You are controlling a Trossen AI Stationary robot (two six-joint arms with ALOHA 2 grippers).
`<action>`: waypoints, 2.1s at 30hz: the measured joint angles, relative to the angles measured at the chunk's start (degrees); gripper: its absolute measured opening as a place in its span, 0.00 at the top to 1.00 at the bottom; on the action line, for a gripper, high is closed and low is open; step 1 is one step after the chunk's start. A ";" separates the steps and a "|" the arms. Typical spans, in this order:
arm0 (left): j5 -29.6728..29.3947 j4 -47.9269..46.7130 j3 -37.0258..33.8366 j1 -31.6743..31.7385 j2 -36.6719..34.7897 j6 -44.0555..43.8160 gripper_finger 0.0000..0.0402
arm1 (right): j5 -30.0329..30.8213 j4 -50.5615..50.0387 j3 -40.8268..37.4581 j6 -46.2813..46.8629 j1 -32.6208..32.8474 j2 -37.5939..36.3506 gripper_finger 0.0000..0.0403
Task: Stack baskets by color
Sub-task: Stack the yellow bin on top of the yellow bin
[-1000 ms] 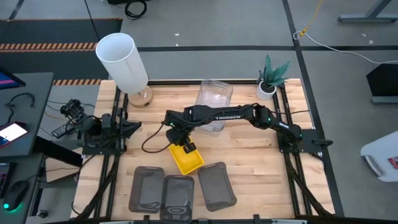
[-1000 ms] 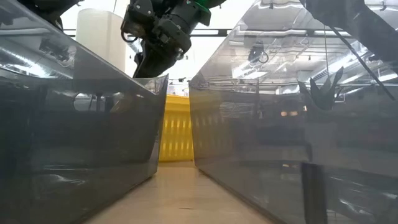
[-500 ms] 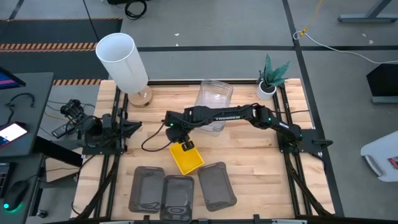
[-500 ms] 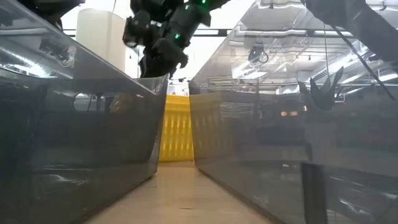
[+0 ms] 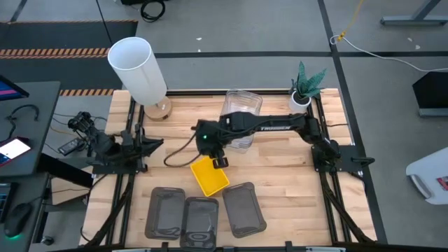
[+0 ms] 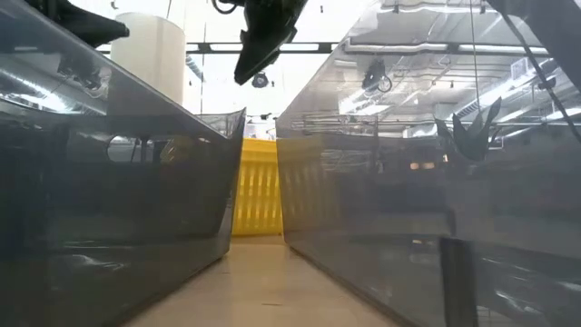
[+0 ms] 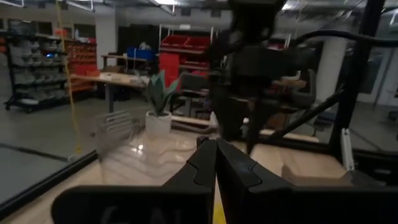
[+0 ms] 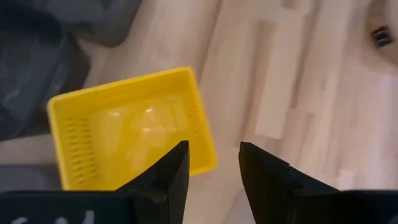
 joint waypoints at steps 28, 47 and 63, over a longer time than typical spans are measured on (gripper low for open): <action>7.29 -10.31 -4.67 0.00 0.00 -20.70 0.97 | -3.38 4.64 -11.78 2.57 8.10 0.47 0.64; 33.51 -5.51 -5.92 -0.17 0.39 -6.61 0.98 | 0.21 -3.75 -11.74 4.89 10.90 -0.38 0.66; 28.01 -5.43 -5.90 -0.15 0.37 -13.02 0.97 | 5.98 -5.73 -13.60 29.29 9.56 0.17 0.67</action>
